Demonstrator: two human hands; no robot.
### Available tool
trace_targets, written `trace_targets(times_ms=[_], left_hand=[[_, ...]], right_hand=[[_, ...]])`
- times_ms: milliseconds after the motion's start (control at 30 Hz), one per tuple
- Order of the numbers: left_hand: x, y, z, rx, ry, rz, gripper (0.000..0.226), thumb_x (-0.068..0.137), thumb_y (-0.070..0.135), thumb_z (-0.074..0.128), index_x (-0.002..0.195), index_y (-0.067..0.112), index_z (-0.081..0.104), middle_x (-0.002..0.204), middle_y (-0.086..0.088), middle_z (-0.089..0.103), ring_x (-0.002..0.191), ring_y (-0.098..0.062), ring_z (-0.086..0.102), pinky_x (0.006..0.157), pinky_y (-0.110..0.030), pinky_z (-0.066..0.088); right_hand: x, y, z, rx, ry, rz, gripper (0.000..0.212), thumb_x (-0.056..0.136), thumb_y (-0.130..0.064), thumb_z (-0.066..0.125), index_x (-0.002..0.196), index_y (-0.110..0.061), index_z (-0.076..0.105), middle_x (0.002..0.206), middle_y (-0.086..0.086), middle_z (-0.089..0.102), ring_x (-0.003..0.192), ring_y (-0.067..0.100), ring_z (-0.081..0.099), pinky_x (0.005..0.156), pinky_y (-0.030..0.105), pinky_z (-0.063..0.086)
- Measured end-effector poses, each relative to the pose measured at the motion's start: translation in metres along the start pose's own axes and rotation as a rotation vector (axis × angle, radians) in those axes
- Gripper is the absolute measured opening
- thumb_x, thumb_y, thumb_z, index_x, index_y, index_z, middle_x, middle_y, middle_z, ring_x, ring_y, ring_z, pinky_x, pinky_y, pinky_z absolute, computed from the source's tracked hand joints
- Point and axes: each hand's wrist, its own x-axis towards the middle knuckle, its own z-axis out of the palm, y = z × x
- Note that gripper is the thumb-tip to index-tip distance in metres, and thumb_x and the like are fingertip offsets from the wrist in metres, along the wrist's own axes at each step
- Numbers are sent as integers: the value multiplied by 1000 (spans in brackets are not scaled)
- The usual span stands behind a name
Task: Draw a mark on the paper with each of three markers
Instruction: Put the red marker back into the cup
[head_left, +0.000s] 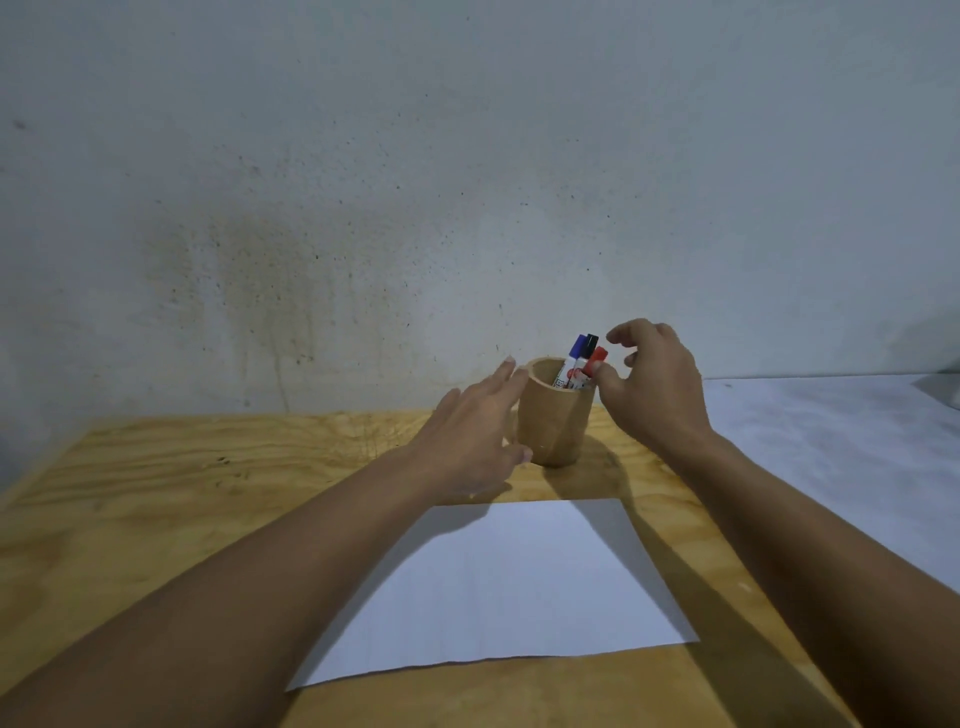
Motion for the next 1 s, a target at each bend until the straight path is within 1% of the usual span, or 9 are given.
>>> trace_targets(times_ms=[67,167,233,300,433,567,667,800,1000], left_hand=[[-12,-5,-6,-8,17,-21,77,87,32,61,149,19,17,161,1,7,146,-21,17,117,-44,20],[-36,-19,-11,-71,40,-52,62,88,33,59,143,16,35,157,-2,27,145,-18,22,117,-39,22],[-57,-29,-11,-132,59,-72,53,89,31,58,138,14,45,152,-3,37,143,-19,28,114,-38,28],[-80,-35,-8,-133,54,-86,49,91,33,55,136,16,48,151,-1,39,142,-17,30,113,-35,29],[-124,-43,5,-43,-38,-89,50,95,42,42,140,21,41,155,7,31,143,-10,22,114,-27,16],[-139,-47,15,76,-149,-72,60,96,48,31,149,21,20,160,6,11,146,-4,2,119,-29,0],[-141,-47,16,121,-167,-80,63,95,52,28,150,21,17,161,6,6,146,-5,-2,120,-35,-3],[-145,-52,13,148,-197,-131,70,92,59,26,150,21,14,161,7,3,147,-7,-5,120,-44,-4],[-157,-65,5,136,-175,-196,80,87,67,25,150,22,11,161,7,2,147,-7,-4,120,-42,-3]], right_hand=[[-19,-6,0,3,-9,-71,24,84,-21,66,107,-16,63,112,6,62,93,23,62,77,39,52],[-55,-16,6,5,-248,-160,14,84,-18,64,98,-16,68,98,2,72,89,22,67,76,35,52],[-82,-23,13,-12,-408,-199,17,89,-24,64,104,-19,69,104,-3,72,96,16,66,79,32,53],[-105,-30,19,-21,-476,-251,26,93,-30,57,115,-20,67,115,-3,70,104,15,63,83,29,49],[-136,-40,26,-80,-581,-336,37,97,-41,41,117,-18,62,115,-1,67,102,17,58,88,35,48],[-141,-39,27,-181,-609,-359,41,100,-39,35,127,-16,55,131,5,59,121,23,49,101,38,36],[-139,-37,23,-192,-640,-348,41,102,-38,34,132,-17,52,137,5,55,128,23,44,105,36,31],[-136,-35,17,-169,-661,-321,39,102,-35,36,132,-16,52,137,6,55,129,24,43,106,35,28],[-134,-32,13,-164,-688,-299,40,103,-36,35,135,-17,51,140,5,53,131,22,41,109,31,24]])
